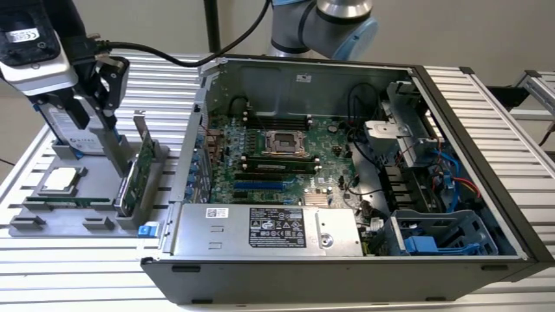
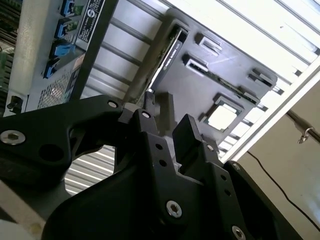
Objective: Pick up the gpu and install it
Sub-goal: 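Pick up the gpu and move the gpu toward the slot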
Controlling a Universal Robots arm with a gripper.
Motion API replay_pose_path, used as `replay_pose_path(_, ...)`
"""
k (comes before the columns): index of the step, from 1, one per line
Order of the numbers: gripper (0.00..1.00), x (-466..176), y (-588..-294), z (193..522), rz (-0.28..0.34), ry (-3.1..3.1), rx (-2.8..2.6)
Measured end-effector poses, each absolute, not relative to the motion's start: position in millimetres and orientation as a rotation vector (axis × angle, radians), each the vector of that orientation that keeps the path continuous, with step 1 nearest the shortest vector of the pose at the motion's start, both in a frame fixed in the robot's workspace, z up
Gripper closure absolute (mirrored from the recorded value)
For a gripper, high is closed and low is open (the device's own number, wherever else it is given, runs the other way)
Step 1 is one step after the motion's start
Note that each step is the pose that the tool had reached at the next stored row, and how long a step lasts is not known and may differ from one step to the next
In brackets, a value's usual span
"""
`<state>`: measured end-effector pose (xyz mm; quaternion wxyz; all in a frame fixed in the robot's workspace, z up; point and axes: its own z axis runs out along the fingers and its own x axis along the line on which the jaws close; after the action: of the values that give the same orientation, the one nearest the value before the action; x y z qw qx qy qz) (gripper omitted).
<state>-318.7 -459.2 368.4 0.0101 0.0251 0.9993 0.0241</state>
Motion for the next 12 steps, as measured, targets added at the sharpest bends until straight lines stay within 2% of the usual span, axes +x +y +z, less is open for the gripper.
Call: replay_pose_path(12, 0.00, -319, -455, 355, 0.075, 3.119, 0.078)
